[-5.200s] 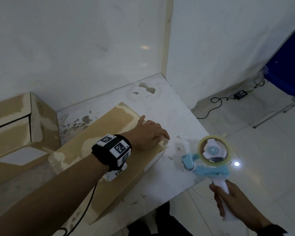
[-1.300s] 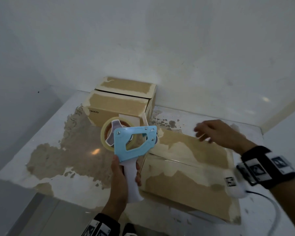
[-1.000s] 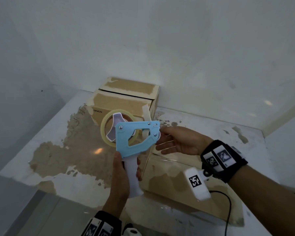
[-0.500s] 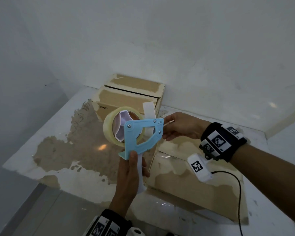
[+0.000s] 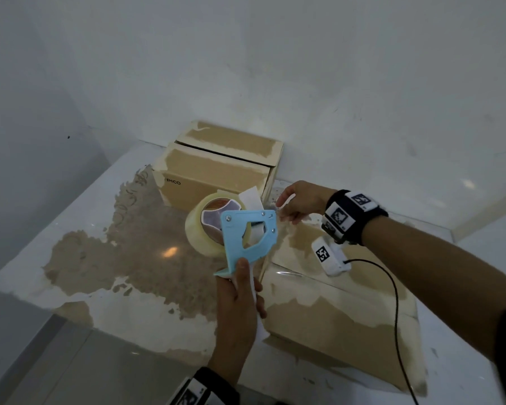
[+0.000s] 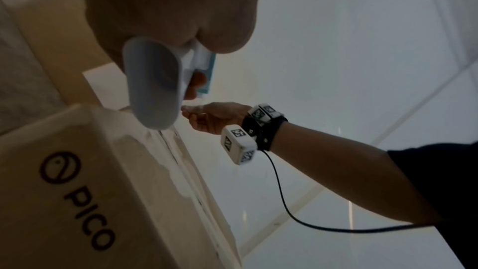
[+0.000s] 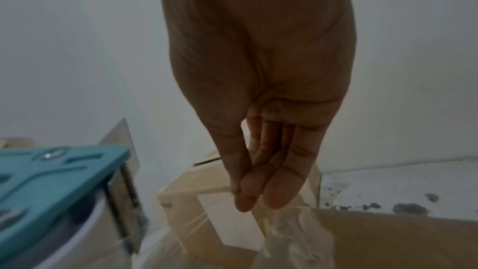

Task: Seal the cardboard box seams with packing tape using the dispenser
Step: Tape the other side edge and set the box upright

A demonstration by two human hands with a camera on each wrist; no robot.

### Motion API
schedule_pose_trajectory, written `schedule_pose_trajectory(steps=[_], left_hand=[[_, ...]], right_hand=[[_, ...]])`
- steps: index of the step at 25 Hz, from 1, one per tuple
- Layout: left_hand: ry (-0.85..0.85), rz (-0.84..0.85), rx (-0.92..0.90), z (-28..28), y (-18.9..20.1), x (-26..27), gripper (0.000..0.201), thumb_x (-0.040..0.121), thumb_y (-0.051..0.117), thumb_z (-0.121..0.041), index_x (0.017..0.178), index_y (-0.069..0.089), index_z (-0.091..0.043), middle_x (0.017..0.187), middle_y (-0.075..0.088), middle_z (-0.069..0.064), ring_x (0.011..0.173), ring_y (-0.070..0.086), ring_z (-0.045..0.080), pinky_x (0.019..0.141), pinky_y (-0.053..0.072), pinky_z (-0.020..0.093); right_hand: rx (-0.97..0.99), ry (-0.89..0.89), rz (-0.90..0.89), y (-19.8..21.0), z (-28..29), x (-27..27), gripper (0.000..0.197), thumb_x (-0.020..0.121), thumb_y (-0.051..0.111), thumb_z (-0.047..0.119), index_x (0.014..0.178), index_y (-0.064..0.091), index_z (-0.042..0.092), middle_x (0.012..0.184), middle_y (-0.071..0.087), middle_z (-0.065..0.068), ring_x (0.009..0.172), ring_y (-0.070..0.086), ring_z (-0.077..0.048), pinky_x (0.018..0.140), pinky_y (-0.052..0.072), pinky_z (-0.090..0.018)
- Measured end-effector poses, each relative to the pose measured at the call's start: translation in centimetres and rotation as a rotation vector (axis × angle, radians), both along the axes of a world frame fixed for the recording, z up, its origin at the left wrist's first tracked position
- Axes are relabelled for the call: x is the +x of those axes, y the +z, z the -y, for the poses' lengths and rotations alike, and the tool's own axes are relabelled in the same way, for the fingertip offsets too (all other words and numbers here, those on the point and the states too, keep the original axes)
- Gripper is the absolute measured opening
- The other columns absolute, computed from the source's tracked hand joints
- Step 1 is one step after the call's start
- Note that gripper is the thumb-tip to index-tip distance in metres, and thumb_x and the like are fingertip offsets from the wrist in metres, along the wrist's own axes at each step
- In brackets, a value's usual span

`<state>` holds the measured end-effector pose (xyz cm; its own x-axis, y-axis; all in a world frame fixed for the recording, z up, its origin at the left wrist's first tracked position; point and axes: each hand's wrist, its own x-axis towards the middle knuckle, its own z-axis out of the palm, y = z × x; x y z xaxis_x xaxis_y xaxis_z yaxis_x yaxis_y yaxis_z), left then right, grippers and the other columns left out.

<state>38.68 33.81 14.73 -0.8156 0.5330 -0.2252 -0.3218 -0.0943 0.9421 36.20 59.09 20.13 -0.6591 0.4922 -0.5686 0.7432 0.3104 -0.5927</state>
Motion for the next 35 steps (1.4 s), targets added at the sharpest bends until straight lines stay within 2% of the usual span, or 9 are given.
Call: schedule_pose_trajectory(steps=[2,6,9,15,22,26,29,32,35], left_hand=[[-0.002,0.039,-0.041,-1.1,-0.1,0.3,0.03,0.092,0.041,-0.046,0.095,0.051,-0.019,0.065,0.05,0.004,0.042,0.045,0.013,0.041,0.04,0.027],[-0.002,0.152,-0.089,-3.3,-0.6,0.0,0.03,0.095,0.041,-0.047,0.093,0.054,-0.02,0.068,0.051,0.007,0.041,0.045,0.012,0.042,0.042,0.026],[0.015,0.169,-0.098,-3.7,-1.2,-0.3,0.035,0.094,0.04,-0.05,0.099,0.055,-0.019,0.07,0.051,0.008,0.041,0.046,0.011,0.042,0.042,0.026],[0.052,0.212,-0.103,-4.0,-1.9,0.0,0.037,0.095,0.04,-0.05,0.106,0.054,-0.018,0.066,0.05,0.005,0.041,0.045,0.01,0.04,0.041,0.024],[0.066,0.248,-0.096,-4.1,-2.3,-0.2,0.029,0.093,0.041,-0.052,0.1,0.054,-0.027,0.069,0.047,0.005,0.042,0.045,0.009,0.038,0.041,0.023],[0.064,0.248,-0.099,-4.4,-2.5,-0.4,0.029,0.092,0.041,-0.054,0.099,0.054,-0.029,0.068,0.047,0.005,0.041,0.045,0.008,0.038,0.042,0.024],[0.062,0.241,-0.094,-4.2,-2.7,-0.2,0.038,0.088,0.042,-0.058,0.104,0.055,-0.026,0.067,0.048,0.003,0.041,0.047,0.008,0.04,0.043,0.025],[0.054,0.229,-0.111,-4.3,-2.9,-0.2,0.042,0.091,0.041,-0.056,0.112,0.055,-0.023,0.066,0.05,0.004,0.042,0.047,0.011,0.04,0.043,0.025],[0.055,0.229,-0.116,-4.3,-3.0,-0.2,0.044,0.091,0.041,-0.057,0.113,0.055,-0.021,0.067,0.051,0.005,0.043,0.047,0.012,0.041,0.044,0.025]], right_hand=[[0.123,0.076,0.055,-1.5,-0.3,-0.9,0.021,0.087,0.064,0.0,0.107,0.063,0.006,0.071,0.069,-0.006,0.057,0.064,-0.014,0.051,0.056,-0.021],[0.367,0.203,0.028,-3.3,-0.9,-1.8,0.026,0.083,0.065,0.0,0.106,0.068,0.012,0.092,0.065,-0.004,0.074,0.063,-0.018,0.063,0.054,-0.028],[0.327,0.191,0.017,-4.5,-1.8,-1.6,0.023,0.083,0.068,0.002,0.101,0.067,0.017,0.101,0.065,-0.005,0.079,0.062,-0.02,0.069,0.056,-0.032],[0.096,0.141,-0.052,-5.5,-3.5,-1.2,0.019,0.083,0.072,0.008,0.1,0.07,0.017,0.092,0.065,-0.012,0.066,0.058,-0.014,0.059,0.051,-0.023],[0.37,0.357,-0.033,-6.2,-3.7,0.4,0.014,0.093,0.06,0.015,0.105,0.066,0.012,0.11,0.066,-0.009,0.076,0.063,-0.017,0.061,0.046,-0.019],[0.529,0.49,0.036,-5.7,-3.9,1.3,0.017,0.095,0.052,0.011,0.106,0.065,0.015,0.11,0.066,-0.006,0.082,0.056,-0.015,0.078,0.044,-0.027],[0.486,0.464,-0.106,-5.0,-3.7,1.4,0.025,0.099,0.047,0.014,0.11,0.068,0.02,0.106,0.065,0.004,0.092,0.059,-0.014,0.085,0.047,-0.03],[0.27,0.602,0.006,-4.9,-3.0,1.7,0.032,0.103,0.041,0.021,0.127,0.061,0.025,0.129,0.06,0.001,0.114,0.054,-0.017,0.096,0.038,-0.027],[0.244,0.588,0.182,-5.5,-2.5,2.2,0.044,0.105,0.025,0.037,0.142,0.046,0.025,0.149,0.046,-0.003,0.135,0.042,-0.023,0.112,0.025,-0.034]])
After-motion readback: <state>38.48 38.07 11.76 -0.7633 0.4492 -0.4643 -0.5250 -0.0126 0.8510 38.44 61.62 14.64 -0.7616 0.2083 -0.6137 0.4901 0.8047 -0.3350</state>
